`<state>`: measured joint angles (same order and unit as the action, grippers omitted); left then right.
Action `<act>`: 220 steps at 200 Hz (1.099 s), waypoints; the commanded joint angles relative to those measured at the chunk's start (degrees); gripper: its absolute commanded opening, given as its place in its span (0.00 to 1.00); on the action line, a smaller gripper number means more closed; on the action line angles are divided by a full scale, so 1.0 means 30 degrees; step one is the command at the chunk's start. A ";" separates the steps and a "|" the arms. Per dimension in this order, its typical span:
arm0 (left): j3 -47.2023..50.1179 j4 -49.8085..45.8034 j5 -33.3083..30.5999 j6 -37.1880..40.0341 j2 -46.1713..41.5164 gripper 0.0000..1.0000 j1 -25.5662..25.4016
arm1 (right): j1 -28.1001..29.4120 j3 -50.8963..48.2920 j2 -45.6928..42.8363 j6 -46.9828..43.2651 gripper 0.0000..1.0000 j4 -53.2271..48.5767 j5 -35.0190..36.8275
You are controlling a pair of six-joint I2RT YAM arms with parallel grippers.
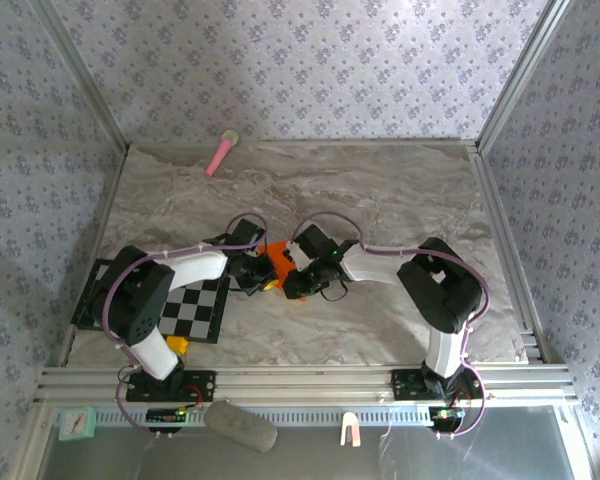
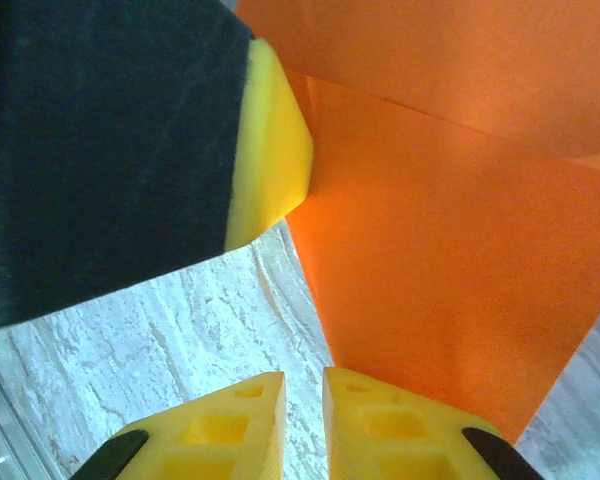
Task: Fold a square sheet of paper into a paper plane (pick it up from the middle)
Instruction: Third fold the triangle at the center of the table.
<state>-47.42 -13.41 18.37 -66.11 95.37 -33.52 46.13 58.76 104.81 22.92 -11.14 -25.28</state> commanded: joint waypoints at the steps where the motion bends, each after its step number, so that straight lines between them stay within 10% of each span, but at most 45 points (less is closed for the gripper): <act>1: 0.0434 -0.1213 -0.1086 -0.0077 0.0824 0.09 -0.0071 | 0.0005 0.0481 0.0422 -0.0139 0.18 -0.0762 0.0426; 220: 0.0059 -0.0567 -0.0149 0.0459 0.0473 0.17 -0.0057 | -0.0432 -0.0684 -0.0733 0.0974 0.19 -0.1386 -0.0410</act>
<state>-47.42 -12.91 18.81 -65.63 95.37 -33.52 44.73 57.52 102.69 24.64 -13.28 -25.54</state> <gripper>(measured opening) 0.158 0.191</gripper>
